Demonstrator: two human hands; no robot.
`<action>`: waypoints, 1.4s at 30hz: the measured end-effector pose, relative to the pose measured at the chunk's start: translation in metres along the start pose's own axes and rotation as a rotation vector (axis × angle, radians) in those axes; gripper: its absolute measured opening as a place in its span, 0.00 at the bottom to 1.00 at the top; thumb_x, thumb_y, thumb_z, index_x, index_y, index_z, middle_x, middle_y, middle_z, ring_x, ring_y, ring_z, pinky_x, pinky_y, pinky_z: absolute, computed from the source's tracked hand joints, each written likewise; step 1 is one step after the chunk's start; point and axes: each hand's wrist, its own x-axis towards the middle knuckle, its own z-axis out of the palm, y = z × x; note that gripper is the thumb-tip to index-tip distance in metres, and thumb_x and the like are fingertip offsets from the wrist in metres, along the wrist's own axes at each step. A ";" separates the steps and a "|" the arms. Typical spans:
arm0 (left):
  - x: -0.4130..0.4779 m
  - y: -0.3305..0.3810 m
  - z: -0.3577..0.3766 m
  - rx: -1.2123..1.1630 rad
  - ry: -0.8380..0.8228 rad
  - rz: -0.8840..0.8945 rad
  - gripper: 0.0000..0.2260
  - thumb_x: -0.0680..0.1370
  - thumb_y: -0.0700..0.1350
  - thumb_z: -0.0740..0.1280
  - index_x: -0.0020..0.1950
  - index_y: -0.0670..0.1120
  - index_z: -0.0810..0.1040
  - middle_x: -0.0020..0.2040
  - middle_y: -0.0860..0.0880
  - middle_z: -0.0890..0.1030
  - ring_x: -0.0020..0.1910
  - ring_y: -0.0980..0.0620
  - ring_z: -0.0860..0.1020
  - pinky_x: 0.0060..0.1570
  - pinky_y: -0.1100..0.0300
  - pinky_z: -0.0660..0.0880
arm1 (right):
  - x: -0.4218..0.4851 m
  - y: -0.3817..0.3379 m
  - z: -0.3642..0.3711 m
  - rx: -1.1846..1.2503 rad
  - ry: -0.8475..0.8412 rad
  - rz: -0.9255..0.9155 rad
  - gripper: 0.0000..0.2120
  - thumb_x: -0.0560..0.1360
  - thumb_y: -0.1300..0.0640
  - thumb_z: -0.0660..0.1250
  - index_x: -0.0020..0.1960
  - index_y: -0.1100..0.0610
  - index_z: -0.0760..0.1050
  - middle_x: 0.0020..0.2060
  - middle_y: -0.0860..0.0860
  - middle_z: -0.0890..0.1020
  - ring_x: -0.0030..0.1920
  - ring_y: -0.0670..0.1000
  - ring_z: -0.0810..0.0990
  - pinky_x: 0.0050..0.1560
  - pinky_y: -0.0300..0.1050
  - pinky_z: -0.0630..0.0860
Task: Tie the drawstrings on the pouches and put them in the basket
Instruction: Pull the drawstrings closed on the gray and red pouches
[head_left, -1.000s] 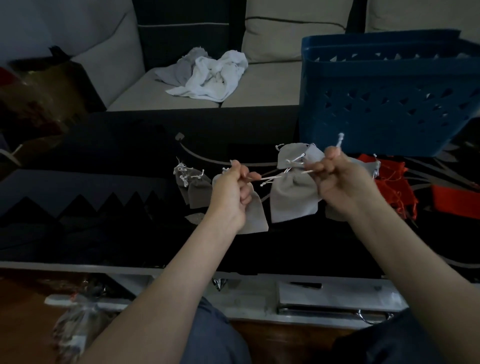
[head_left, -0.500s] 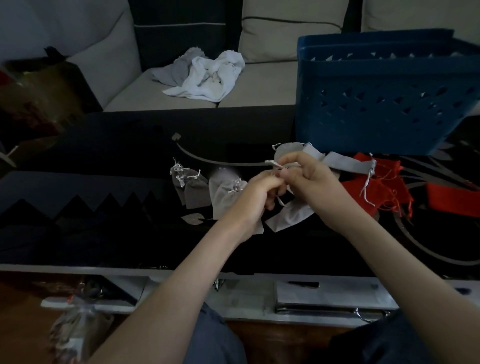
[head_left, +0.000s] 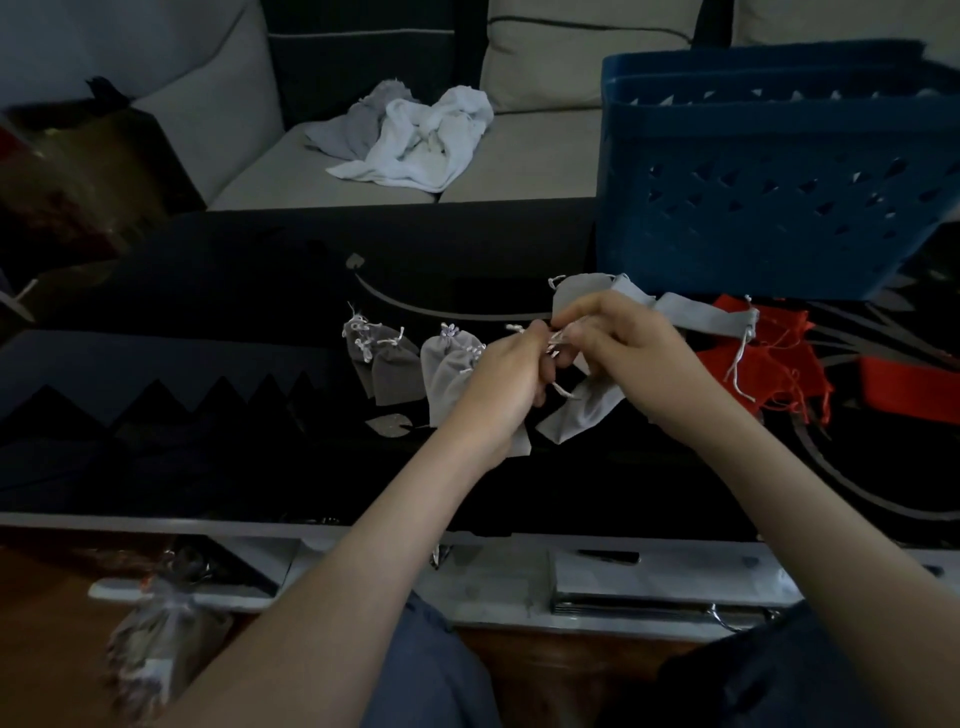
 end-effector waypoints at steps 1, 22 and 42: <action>0.001 -0.001 0.000 -0.001 0.005 0.005 0.20 0.82 0.47 0.56 0.31 0.46 0.73 0.25 0.53 0.70 0.26 0.56 0.66 0.33 0.59 0.63 | 0.000 0.001 0.000 -0.004 0.003 0.004 0.06 0.79 0.64 0.62 0.55 0.61 0.74 0.33 0.49 0.80 0.32 0.36 0.77 0.35 0.28 0.70; 0.003 0.000 -0.007 0.120 -0.030 0.329 0.06 0.77 0.37 0.67 0.45 0.47 0.82 0.40 0.53 0.82 0.42 0.61 0.80 0.44 0.69 0.74 | -0.002 0.006 -0.021 -0.051 0.118 0.051 0.06 0.76 0.65 0.65 0.51 0.56 0.73 0.31 0.52 0.77 0.38 0.53 0.79 0.45 0.47 0.76; 0.004 -0.002 0.002 0.673 0.442 0.817 0.02 0.77 0.46 0.67 0.47 0.48 0.77 0.40 0.54 0.79 0.42 0.60 0.70 0.48 0.68 0.58 | 0.000 0.003 -0.004 0.041 -0.023 0.125 0.14 0.80 0.64 0.59 0.59 0.51 0.77 0.46 0.61 0.83 0.48 0.56 0.83 0.53 0.50 0.80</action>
